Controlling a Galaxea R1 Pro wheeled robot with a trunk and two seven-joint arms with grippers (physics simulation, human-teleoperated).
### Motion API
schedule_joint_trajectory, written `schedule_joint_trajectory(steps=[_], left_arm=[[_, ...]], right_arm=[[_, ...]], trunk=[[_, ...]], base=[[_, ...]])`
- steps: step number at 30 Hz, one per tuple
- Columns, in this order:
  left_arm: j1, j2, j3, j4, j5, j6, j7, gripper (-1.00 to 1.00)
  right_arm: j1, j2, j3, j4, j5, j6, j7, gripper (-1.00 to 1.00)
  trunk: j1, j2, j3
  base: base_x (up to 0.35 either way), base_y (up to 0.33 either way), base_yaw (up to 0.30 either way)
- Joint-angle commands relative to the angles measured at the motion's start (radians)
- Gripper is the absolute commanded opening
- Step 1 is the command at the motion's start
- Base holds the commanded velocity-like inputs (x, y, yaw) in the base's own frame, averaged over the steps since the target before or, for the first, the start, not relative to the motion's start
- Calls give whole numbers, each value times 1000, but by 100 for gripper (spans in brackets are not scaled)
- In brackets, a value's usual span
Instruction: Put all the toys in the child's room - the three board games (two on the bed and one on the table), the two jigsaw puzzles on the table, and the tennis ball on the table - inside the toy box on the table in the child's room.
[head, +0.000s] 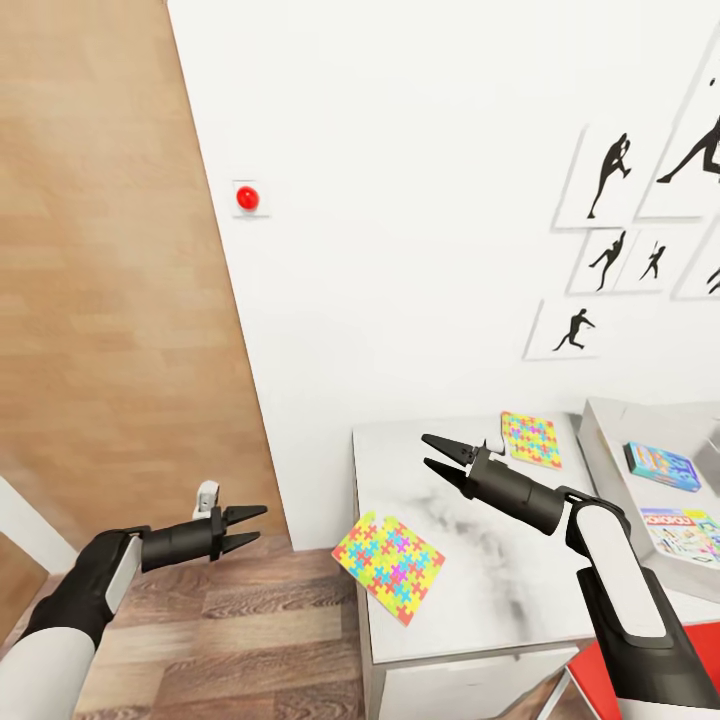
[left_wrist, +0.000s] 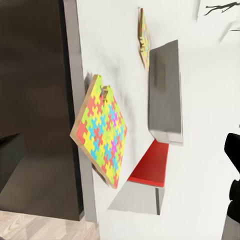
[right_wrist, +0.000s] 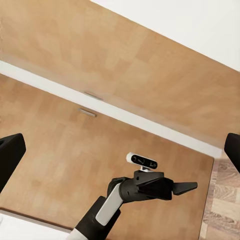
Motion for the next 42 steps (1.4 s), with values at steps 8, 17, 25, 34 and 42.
schedule_joint_trajectory(steps=[8, 17, 25, 34, 42], left_arm=[[-1, 4, 3, -1, 1, 7, -3, 100], [-1, 5, 4, -1, 1, 9, -4, 100], [-1, 5, 4, -1, 2, 10, -4, 100], [-1, 5, 4, -1, 2, 10, -4, 100], [-1, 5, 4, -1, 2, 11, -4, 100]], right_arm=[[-1, 1, -1, 0, 10, 4, 11, 100], [-1, 2, -1, 0, 10, 4, 12, 100], [-1, 2, -1, 0, 10, 4, 12, 100], [-1, 3, -1, 0, 10, 4, 12, 100], [-1, 4, -1, 0, 10, 4, 12, 100]], trunk=[[0, -1, 12], [0, -1, 27], [8, -15, 34], [42, -78, 20], [58, -106, 21]], base=[[0, 0, 0], [0, 0, 0], [0, 0, 0], [0, 0, 0], [0, 0, 0]])
